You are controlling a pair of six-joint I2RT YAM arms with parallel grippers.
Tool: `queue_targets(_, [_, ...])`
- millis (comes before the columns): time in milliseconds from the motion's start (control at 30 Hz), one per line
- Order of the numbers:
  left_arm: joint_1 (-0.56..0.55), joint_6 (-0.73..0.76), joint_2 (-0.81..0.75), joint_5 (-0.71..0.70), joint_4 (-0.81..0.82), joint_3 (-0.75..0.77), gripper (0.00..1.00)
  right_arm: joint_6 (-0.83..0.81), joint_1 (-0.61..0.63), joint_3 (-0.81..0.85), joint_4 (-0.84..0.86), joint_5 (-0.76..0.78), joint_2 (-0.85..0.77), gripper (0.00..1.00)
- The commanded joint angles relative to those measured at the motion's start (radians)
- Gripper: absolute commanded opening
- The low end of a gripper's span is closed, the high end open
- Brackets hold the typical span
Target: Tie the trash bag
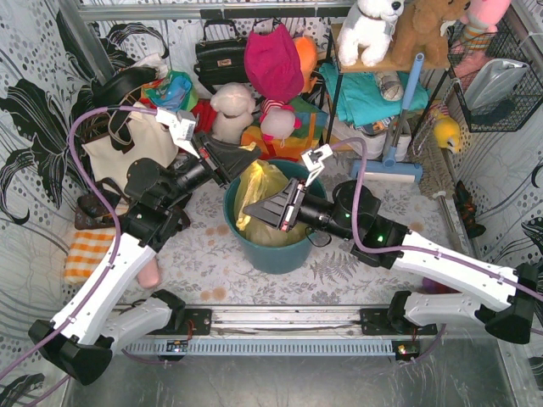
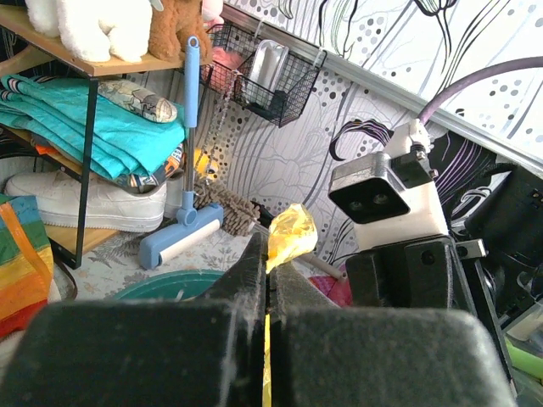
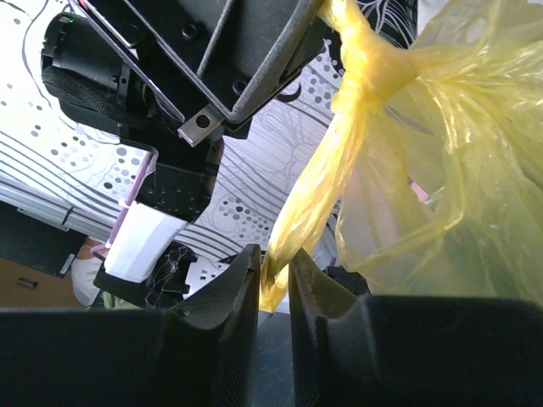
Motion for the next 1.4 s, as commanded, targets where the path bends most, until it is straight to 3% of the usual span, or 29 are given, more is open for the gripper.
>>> queue_targets(0, [0.004,0.003,-0.008,0.019,0.020,0.043,0.00,0.013,0.005,-0.033,0.162,-0.030,0.001,0.16])
queue_targets(133, [0.004,0.006,-0.011,0.019,0.010,0.049,0.00,0.022,0.005,-0.085,0.267,-0.041,-0.001,0.08])
queue_targets(333, [0.005,0.006,-0.019,0.018,0.004,0.045,0.00,0.016,0.004,-0.123,0.464,-0.113,0.045,0.23])
queue_targets(700, [0.005,0.003,-0.021,0.016,0.006,0.042,0.00,0.016,0.005,-0.089,0.640,-0.233,0.196,0.21])
queue_targets(1067, [0.006,0.006,-0.022,0.010,0.007,0.033,0.00,-0.005,0.004,-0.060,0.598,-0.293,0.240,0.20])
queue_targets(1133, [0.005,0.007,-0.021,0.009,0.007,0.033,0.00,-0.004,0.005,-0.054,0.569,-0.313,0.246,0.11])
queue_targets(1300, [0.005,0.006,-0.017,0.003,0.015,0.028,0.00,-0.021,0.006,-0.058,0.500,-0.333,0.223,0.00])
queue_targets(1367, [0.005,0.005,-0.013,-0.002,0.018,0.027,0.00,-0.050,0.006,-0.055,0.448,-0.327,0.196,0.00])
